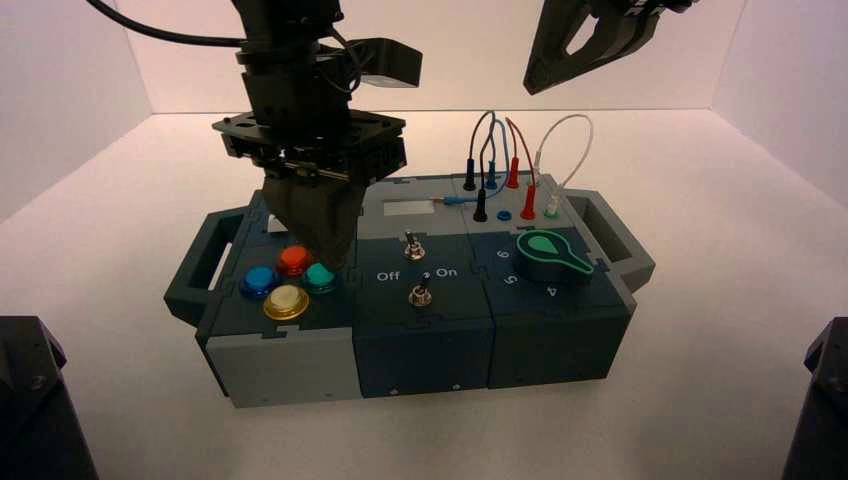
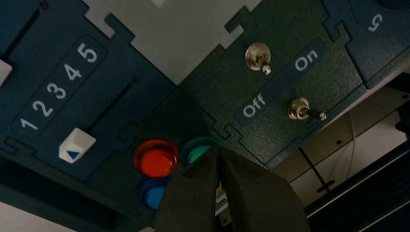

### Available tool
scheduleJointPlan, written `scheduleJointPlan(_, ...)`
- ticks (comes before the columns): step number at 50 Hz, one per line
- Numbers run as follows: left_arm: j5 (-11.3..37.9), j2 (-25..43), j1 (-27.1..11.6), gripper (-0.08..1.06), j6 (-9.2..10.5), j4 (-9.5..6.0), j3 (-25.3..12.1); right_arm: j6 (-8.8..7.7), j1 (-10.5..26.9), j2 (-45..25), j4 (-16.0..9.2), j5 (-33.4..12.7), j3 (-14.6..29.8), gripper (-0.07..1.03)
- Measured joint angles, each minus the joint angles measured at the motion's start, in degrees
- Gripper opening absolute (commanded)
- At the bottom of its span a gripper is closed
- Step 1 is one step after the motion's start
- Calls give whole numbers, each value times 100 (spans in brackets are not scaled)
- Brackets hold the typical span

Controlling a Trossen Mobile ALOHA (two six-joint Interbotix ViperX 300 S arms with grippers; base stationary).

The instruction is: Push the green button with the left gripper.

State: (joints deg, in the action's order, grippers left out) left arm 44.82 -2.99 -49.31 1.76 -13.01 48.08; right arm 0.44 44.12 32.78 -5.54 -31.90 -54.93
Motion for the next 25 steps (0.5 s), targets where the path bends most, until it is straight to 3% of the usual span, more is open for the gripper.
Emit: scheduleJointPlan(25, 97, 44, 0, -3, 0, 0, 158, -9, 0, 9, 9, 0, 0, -2)
